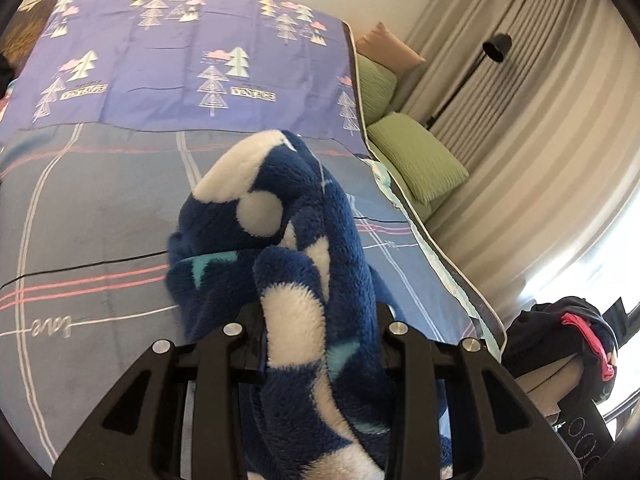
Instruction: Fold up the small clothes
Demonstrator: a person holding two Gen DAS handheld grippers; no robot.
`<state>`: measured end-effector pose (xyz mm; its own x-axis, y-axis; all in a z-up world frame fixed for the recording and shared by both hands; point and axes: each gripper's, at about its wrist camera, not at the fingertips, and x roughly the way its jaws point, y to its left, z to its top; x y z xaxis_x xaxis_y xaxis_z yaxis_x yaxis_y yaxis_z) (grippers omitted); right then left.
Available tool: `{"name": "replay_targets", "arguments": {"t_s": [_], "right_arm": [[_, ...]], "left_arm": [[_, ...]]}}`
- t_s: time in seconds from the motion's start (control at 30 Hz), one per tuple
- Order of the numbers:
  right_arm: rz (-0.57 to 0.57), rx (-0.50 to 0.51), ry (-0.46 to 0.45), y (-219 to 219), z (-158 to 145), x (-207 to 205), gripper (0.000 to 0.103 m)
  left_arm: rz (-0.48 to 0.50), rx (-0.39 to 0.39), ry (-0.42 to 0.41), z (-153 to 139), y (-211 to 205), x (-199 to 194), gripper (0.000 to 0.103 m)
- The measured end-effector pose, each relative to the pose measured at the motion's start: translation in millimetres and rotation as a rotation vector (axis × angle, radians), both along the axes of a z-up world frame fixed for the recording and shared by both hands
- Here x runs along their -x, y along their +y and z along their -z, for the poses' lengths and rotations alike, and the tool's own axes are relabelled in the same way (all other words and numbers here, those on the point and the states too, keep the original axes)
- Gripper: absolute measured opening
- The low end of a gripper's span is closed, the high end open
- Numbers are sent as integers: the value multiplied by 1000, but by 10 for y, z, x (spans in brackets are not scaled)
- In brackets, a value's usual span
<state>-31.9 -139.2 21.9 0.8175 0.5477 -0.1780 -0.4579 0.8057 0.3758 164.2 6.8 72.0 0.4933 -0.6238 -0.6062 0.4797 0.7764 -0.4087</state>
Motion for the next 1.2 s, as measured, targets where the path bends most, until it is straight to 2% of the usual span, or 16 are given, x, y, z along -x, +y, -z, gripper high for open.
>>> {"name": "replay_targets", "arguments": {"t_s": [0.17,0.27,0.43,0.57,0.83,0.9,1.0,1.1,1.2], "right_arm": [[35,-108,36,-533,73,23,26],[52,-188,69,-878,183,38,26],[90,-307,171,-1356,478,10,25],[104,-393,238,-1625,703,0,24],[125,-464,276,-1916,900,90,23],[138,-464,287,-1958,937,129,23],[172,-449,338,-2008,1064,154,23],[181,-490,438,-2070,1284,129,23],[164,-525,462,-2107,1374,148,23]], "left_arm": [[35,-55,-2,-13,-535,-35,33],[57,-127,-5,34,-904,-56,33],[56,-266,29,275,-1451,-125,34],[71,-318,49,416,-1725,-147,34],[77,-386,33,482,-2090,-66,36],[81,-412,28,521,-2206,-53,44],[109,-387,34,581,-2331,-60,57],[128,-351,74,662,-2394,-100,57],[147,-319,68,629,-2401,-53,57]]}}
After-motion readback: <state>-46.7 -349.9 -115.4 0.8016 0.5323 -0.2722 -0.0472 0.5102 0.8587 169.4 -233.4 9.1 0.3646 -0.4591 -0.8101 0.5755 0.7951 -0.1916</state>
